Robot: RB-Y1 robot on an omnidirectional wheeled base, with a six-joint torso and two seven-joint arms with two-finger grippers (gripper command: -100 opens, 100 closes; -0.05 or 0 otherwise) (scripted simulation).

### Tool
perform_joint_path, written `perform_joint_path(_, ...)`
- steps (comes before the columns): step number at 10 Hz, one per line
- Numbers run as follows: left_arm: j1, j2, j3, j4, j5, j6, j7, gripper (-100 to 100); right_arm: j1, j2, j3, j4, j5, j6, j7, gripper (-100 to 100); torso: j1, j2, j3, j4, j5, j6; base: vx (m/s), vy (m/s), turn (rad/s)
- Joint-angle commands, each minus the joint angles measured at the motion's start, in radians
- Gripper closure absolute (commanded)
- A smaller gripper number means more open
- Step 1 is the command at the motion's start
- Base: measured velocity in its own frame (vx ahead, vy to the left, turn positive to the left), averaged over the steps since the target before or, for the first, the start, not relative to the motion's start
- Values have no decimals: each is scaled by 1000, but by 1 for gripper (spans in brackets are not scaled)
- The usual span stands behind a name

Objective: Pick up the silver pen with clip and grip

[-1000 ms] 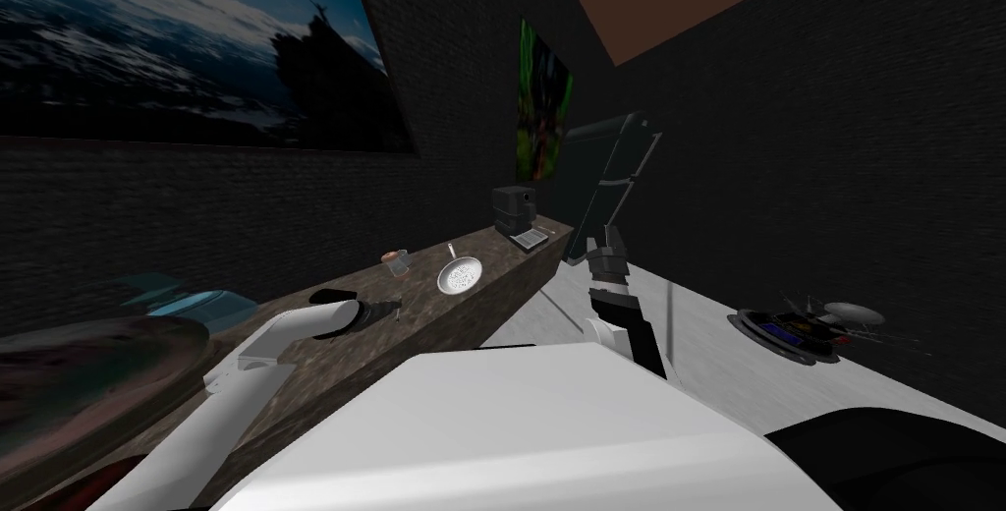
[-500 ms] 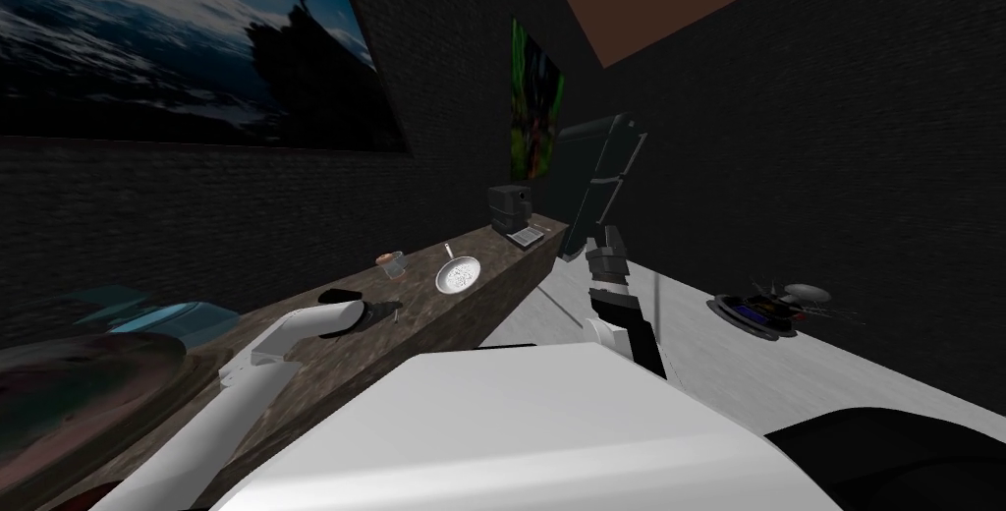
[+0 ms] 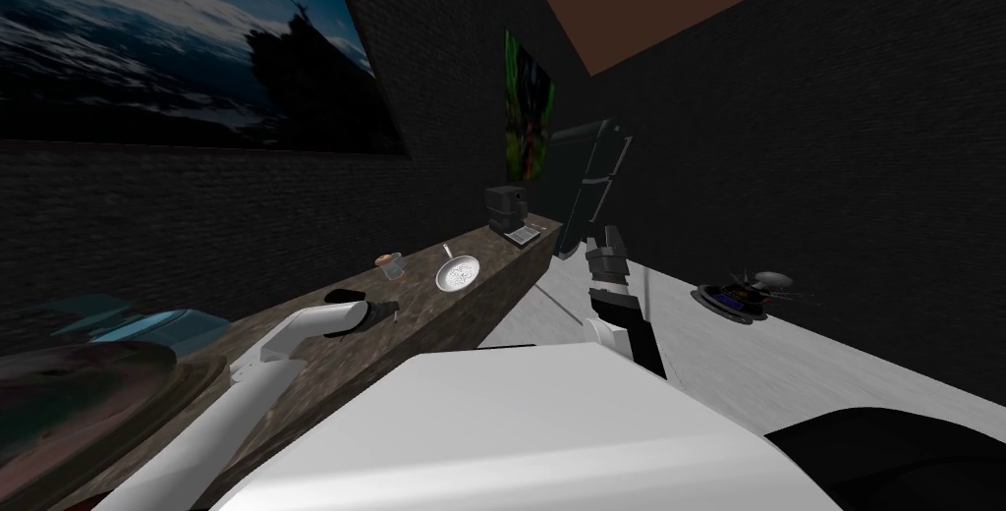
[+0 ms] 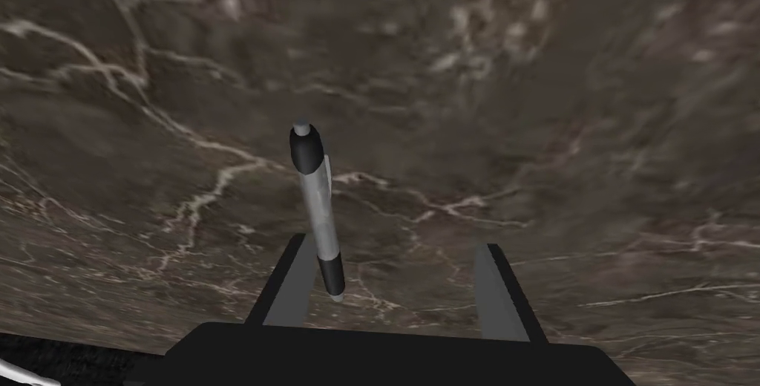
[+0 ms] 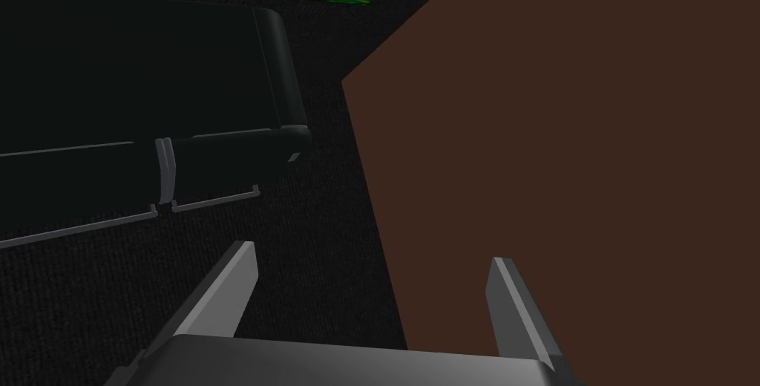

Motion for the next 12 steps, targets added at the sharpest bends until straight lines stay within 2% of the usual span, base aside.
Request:
perform_joint_path(1,0,0,0,0,0,0,0,100,0,0,0,0,0,0,0,0,0,0,0,0,0,0,2,-3,-21)
perform_joint_path(4,0,1,0,0,-1,0,-1,100,0,0,0,0,0,0,0,0,1,-1,-1,0,1,0,-1,1,8)
perform_joint_path(5,0,1,0,0,-1,0,-1,0,0,0,0,0,0,0,0,0,1,-1,-1,0,1,0,0,0,0)
perform_joint_path(6,5,-6,19,-10,10,14,-30,100,0,0,0,0,0,0,0,0,1,-1,-1,0,1,0,30,-27,182)
perform_joint_path(11,20,-25,87,-56,45,66,-131,100,0,0,0,0,0,0,0,0,-4,-5,-3,-1,0,0,68,-49,136)
perform_joint_path(12,19,-24,78,-53,39,59,-116,100,0,0,0,0,0,0,0,0,-3,-5,-3,-1,0,0,21,-20,28)
